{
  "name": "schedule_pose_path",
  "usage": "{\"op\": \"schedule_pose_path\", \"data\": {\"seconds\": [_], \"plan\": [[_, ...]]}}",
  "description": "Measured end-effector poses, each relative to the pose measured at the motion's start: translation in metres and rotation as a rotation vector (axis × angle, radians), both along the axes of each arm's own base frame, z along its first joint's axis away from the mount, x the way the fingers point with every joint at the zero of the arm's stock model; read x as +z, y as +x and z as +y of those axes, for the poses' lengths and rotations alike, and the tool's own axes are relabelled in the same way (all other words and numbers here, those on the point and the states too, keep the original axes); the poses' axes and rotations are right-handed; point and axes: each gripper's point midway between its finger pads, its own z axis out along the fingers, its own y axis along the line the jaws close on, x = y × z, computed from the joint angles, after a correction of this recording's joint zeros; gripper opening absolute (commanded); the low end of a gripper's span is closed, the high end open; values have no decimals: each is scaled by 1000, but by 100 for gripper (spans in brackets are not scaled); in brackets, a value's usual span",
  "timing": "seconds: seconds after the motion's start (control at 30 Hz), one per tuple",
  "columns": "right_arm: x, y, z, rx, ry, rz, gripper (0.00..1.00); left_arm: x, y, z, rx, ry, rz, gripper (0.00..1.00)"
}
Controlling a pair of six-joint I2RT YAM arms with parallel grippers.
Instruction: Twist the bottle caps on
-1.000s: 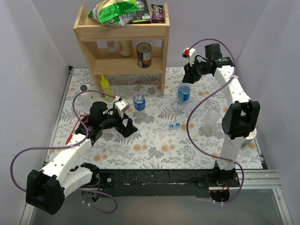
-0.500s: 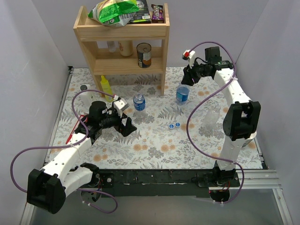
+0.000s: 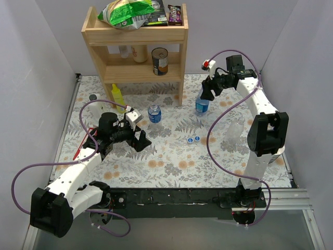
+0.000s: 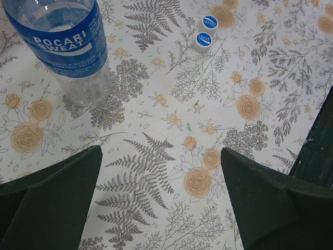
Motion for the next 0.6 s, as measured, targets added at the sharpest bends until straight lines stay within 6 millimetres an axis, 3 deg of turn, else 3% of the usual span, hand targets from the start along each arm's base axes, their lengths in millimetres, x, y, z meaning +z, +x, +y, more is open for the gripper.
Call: {"op": "schedule_pose_path", "data": {"seconds": [0.27,0.43,0.53,0.6], "plan": [[0,0,0,-3,-2,1,93,-4,-1,1,2,2,8,98],[1,1,-5,-36,-10,8,94,-6,-2,1,0,3,14,98],[15,2,-13,-82,-10,-7,94,-5,-2,1,-1,-1,9,98],[37,0,-17,-103,-1,-48,95,-3,0,0,0,-8,0,98]]}}
